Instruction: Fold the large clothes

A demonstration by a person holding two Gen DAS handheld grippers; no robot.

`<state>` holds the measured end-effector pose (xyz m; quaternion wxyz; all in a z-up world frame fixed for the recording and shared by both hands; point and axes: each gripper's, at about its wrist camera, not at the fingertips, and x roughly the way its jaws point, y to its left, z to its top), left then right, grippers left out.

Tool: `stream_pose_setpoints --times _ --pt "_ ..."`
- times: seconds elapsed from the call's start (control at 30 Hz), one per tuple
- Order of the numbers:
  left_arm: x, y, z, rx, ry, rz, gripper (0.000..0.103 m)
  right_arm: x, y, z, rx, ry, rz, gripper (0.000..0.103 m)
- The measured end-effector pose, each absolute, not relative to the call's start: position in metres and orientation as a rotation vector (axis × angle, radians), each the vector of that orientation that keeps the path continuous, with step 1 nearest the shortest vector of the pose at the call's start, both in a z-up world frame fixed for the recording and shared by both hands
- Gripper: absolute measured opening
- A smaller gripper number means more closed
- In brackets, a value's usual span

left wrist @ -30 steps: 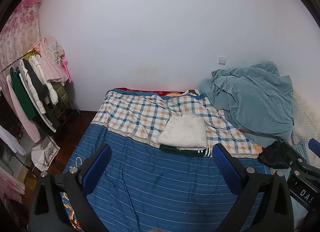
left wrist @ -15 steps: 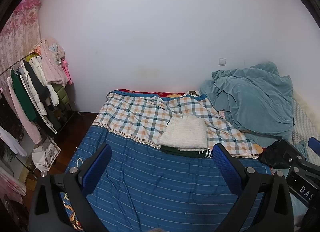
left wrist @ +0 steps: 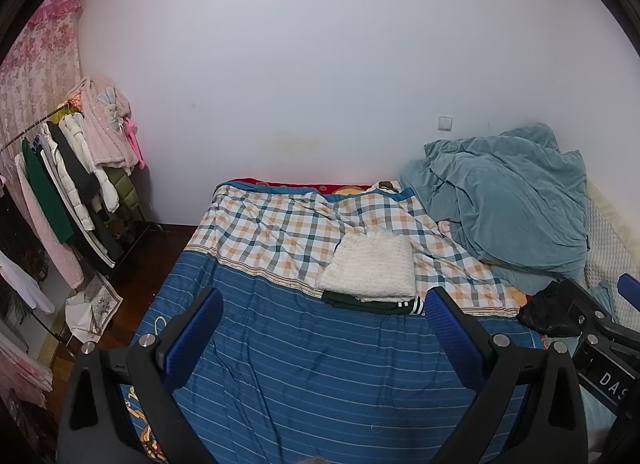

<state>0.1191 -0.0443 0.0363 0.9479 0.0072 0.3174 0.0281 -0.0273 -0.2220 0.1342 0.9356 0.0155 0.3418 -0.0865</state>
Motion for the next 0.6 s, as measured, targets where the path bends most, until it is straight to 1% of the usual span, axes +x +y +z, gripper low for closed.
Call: stream_pose_setpoints --times 0.6 --pt "0.1168 -0.0356 0.0379 0.020 0.648 0.063 0.103 -0.0349 -0.2133 0.1313 0.036 0.694 -0.190 0.097"
